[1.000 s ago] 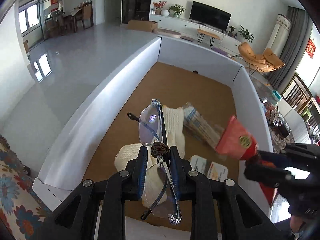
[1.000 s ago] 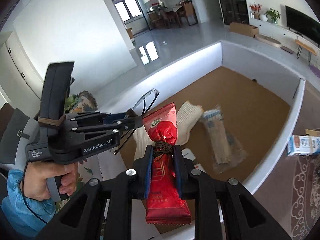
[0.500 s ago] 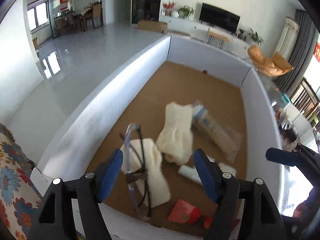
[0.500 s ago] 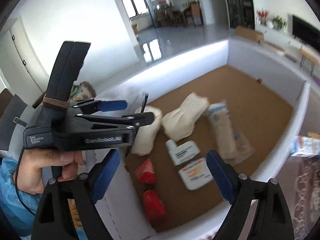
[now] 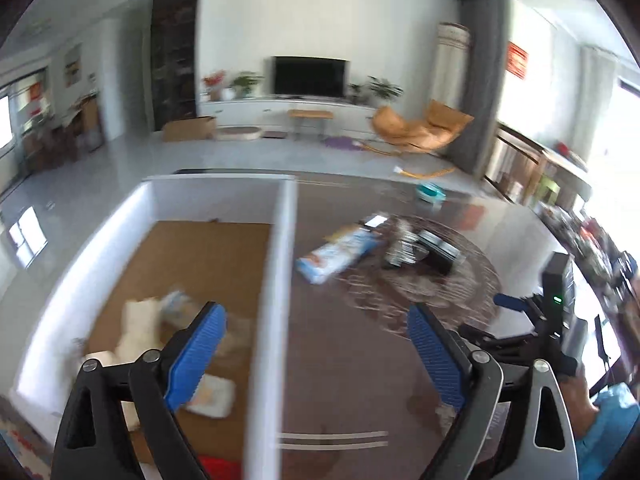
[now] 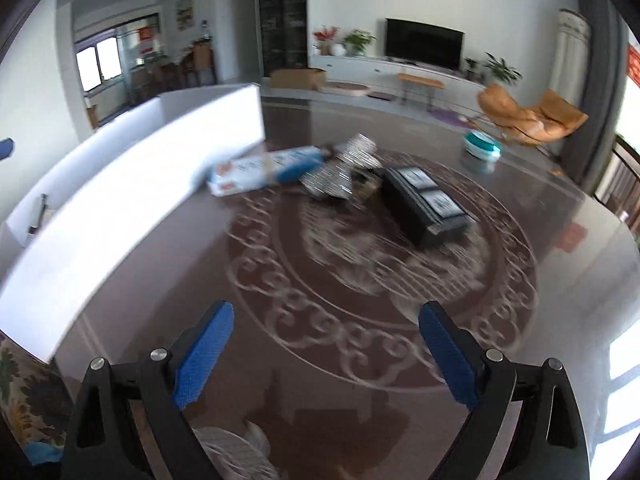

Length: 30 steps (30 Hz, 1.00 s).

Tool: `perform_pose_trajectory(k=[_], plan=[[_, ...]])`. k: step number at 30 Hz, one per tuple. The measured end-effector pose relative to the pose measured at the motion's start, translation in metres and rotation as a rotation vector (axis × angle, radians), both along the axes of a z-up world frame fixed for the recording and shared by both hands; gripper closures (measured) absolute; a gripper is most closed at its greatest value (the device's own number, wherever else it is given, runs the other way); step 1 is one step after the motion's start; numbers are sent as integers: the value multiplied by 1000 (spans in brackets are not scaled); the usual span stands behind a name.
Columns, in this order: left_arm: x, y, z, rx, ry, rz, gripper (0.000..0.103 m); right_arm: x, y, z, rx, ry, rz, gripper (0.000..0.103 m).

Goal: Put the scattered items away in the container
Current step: 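Return both open tools over the remaining table items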

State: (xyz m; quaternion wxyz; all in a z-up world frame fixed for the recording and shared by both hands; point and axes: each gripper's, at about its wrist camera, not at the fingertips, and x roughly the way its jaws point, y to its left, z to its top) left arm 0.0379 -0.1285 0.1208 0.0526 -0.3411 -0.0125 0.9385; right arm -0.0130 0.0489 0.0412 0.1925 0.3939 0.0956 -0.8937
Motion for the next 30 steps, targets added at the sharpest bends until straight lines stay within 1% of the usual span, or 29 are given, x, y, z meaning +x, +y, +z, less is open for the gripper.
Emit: perform_pose_trajectory(k=[2,4,6,8,10,13,14,16,18,22,23,24,30], plan=[[-11,41,-17,-32,-27,-45,7,-2,38,-14,37,-25,-67,9],[-26,72,-44,-34,-77,-69,7,-3,65,-26,50,-50,-117,9],[-42,98,-72,-32,-140,-91,7,0,85,-31,45,-64,-152,9],[-56,121,-101,-62,-186,-97,7,0,93,-37,52,-72,-170,9],[-70,142,-125,-109,-205,-90,7,4,99,-41,51,-82,-178,9],[-84,165,-146,-160,-213,-97,7,7,108,-42,20,-87,-200,8],[-87,168,-151,-176,-216,-101,7,5,109,-44,22,-93,-208,8],[-91,174,-158,-199,-223,-107,7,3,107,-47,30,-103,-212,3],[-92,173,-159,-185,-215,-108,7,1,109,-49,27,-110,-220,1],[-97,168,-162,-136,-239,-110,6,2,112,-51,25,-109,-220,1],[-98,165,-163,-113,-253,-108,4,2,112,-51,25,-109,-220,1],[-101,162,-165,-98,-266,-106,0,2,112,-51,25,-109,-220,1],[-99,161,-166,-96,-264,-106,0,2,112,-51,25,-109,-220,1]])
